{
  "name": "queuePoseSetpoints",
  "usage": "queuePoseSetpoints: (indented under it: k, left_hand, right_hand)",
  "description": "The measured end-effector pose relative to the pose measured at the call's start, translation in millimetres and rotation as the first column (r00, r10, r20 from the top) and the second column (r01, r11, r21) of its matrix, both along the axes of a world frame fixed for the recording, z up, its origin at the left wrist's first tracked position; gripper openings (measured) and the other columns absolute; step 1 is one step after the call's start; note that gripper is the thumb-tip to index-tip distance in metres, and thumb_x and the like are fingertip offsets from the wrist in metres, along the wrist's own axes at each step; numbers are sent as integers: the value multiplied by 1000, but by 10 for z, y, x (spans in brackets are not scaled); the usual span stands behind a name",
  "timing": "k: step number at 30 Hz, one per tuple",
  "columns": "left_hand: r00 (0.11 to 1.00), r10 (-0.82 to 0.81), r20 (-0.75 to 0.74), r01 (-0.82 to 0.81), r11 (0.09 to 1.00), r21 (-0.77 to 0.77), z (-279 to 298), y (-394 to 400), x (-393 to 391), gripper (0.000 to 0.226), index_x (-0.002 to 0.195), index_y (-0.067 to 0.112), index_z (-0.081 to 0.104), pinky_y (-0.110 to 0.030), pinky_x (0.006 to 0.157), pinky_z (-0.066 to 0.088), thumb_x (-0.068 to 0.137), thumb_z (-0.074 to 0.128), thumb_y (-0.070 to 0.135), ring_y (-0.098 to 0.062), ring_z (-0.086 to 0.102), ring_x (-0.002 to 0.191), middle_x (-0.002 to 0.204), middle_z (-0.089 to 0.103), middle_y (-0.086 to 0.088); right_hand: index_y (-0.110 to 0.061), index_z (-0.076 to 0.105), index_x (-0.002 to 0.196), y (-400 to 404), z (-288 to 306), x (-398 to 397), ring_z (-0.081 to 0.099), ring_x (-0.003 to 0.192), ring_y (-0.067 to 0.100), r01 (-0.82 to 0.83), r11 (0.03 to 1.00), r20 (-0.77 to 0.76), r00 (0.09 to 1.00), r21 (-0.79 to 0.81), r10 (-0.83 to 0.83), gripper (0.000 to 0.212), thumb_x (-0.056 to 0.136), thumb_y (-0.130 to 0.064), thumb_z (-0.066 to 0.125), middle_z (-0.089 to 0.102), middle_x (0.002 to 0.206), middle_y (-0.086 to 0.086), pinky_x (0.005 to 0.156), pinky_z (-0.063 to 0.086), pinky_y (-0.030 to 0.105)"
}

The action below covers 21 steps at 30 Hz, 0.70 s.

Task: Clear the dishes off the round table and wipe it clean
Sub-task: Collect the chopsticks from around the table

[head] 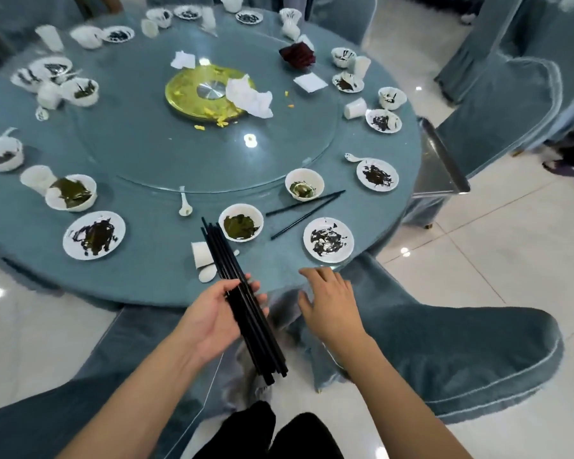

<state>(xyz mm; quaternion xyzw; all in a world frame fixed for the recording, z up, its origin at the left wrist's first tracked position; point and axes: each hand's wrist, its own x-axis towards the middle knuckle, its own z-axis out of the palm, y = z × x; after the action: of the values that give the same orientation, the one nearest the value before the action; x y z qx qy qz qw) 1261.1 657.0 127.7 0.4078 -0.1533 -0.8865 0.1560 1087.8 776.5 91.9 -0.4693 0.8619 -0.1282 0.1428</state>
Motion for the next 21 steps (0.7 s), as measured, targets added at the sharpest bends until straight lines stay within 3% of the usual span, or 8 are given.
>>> queuePoseSetpoints:
  k: [3, 7, 13, 21]
  left_hand:
    - [997, 71, 6, -71, 997, 17, 5, -109, -89, 21, 106, 8, 64, -46, 79, 60, 91, 50, 15, -28, 69, 76, 91, 70, -11]
    - [990, 134, 41, -134, 991, 16, -54, -214, -152, 24, 107, 8, 65, -50, 87, 54, 87, 55, 17, -29, 68, 82, 95, 69, -12]
    - [961, 255, 103, -259, 965, 26, -114, -291, -291, 27, 112, 8, 65, -49, 90, 52, 89, 53, 18, -30, 67, 87, 97, 69, -11]
    - [930, 324, 175, -332, 943, 18, -113, -304, -399, 35, 120, 9, 63, -49, 89, 58, 87, 54, 19, -31, 65, 98, 100, 69, -11]
  right_hand:
    - [-23, 54, 136, -279, -60, -171, 55, 114, 29, -34, 999, 20, 999, -1, 34, 44, 93, -30, 57, 57, 126, 5, 98, 41, 43]
    - [-19, 48, 139, -711, -203, -423, 56, 111, 33, -109, 991, 40, 994, 75, 106, 47, 94, -31, 54, 55, 124, 10, 96, 42, 46]
    - [-17, 31, 150, -1426, -479, -848, 49, 124, 36, -195, 947, 88, 980, 257, 178, 59, 97, -33, 50, 47, 136, 15, 103, 40, 48]
    - [-19, 6, 159, -2155, -942, -1194, 45, 131, 41, -126, 886, 85, 992, 447, 98, 79, 98, -35, 52, 35, 148, 22, 105, 40, 47]
